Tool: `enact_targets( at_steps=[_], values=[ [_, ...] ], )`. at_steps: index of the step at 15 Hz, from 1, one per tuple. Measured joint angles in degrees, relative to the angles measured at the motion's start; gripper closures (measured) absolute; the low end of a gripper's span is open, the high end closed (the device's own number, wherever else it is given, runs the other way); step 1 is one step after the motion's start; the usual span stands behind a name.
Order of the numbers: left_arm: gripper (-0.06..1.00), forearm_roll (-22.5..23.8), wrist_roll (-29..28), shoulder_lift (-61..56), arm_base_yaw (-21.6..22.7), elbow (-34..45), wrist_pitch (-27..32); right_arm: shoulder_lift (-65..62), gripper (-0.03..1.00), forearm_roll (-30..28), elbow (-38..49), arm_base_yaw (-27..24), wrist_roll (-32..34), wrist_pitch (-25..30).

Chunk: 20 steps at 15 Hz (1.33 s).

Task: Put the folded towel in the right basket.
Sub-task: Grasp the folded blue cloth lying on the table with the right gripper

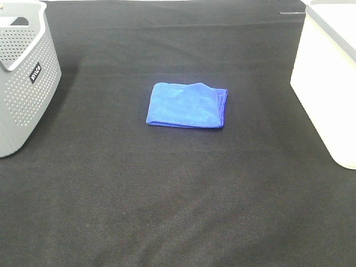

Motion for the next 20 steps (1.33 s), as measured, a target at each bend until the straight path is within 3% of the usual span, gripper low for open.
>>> enact_targets(
  at_steps=[4, 11, 13, 16, 18, 20],
  values=[
    [-0.04, 0.0, 0.0, 0.0, 0.0, 0.0, 0.0, 26.8, 0.03, 3.1, -24.2, 0.0, -0.4, 4.2],
    [-0.04, 0.0, 0.0, 0.0, 0.0, 0.0, 0.0, 55.5, 0.03, 12.1, -50.5, 0.2, -1.5, 4.6],
    [-0.04, 0.0, 0.0, 0.0, 0.0, 0.0, 0.0, 65.4, 0.04, 15.2, -58.7, 3.8, -1.5, 3.6],
    [-0.04, 0.0, 0.0, 0.0, 0.0, 0.0, 0.0, 81.1, 0.04, 17.5, -71.7, 13.3, -1.1, 4.5],
    [-0.04, 0.0, 0.0, 0.0, 0.0, 0.0, 0.0, 92.0, 0.04, 19.3, -79.6, 15.3, 0.4, 5.3],
    [-0.04, 0.0, 0.0, 0.0, 0.0, 0.0, 0.0, 95.6, 0.04, 20.0, -81.5, 15.3, 0.5, 5.4]
  ],
)
